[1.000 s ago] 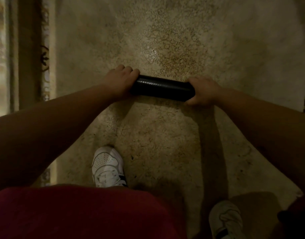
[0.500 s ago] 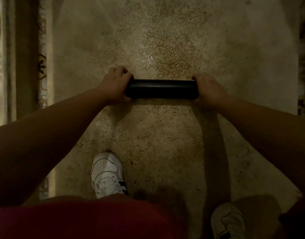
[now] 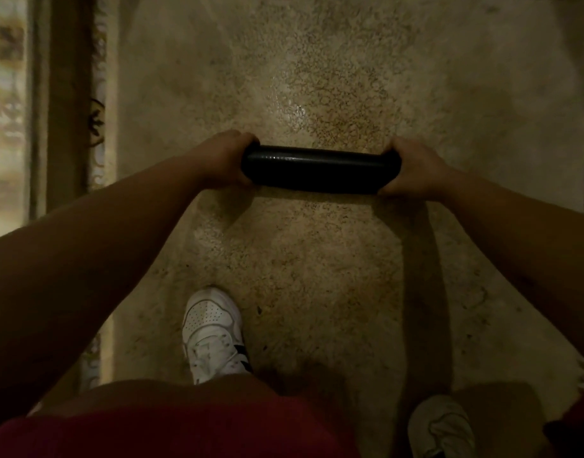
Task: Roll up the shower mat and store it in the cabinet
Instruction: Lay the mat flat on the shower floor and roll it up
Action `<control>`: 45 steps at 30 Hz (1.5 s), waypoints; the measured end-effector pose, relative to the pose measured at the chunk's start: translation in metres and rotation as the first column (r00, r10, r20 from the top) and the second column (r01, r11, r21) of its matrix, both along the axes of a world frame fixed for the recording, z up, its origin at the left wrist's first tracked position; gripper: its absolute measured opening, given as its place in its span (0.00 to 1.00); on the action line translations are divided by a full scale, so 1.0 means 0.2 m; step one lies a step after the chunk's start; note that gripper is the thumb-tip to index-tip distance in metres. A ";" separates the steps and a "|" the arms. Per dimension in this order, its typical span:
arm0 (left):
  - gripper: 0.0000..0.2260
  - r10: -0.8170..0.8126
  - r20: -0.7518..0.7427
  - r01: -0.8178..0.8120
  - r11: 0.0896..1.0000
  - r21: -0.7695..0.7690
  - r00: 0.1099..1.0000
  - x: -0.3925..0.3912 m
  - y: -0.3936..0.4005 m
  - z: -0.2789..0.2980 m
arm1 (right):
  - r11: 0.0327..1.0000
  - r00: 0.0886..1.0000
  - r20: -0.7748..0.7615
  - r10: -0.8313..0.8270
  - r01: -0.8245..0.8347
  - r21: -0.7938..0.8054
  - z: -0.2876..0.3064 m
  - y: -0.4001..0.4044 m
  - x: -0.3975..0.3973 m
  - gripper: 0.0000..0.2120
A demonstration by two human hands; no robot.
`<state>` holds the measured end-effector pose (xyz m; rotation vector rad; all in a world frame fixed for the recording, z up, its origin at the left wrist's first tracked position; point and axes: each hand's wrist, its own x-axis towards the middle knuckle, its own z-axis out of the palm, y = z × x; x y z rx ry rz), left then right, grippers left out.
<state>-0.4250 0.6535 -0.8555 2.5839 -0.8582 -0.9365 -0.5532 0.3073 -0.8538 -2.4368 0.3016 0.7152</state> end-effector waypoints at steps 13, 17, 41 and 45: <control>0.26 0.489 -0.758 -0.845 0.513 -0.149 0.431 -0.12 0.23 0.08 | 0.376 0.782 -0.368 -0.503 0.581 0.722 0.03 0.12 -0.01 0.17; 0.27 0.467 -0.786 -0.887 0.410 -0.214 0.405 -0.10 0.18 0.15 | 0.442 0.785 -0.277 -0.555 0.560 0.701 0.06 0.19 0.02 0.18; 0.19 0.389 -0.887 -0.964 0.184 -0.191 0.250 -0.07 0.19 0.21 | 0.417 0.800 -0.257 -0.542 0.522 0.744 0.16 0.19 0.05 0.12; 0.20 0.382 -0.876 -0.940 0.280 -0.194 0.295 -0.05 0.21 0.29 | 0.428 0.827 -0.285 -0.485 0.509 0.747 0.23 0.13 0.08 0.13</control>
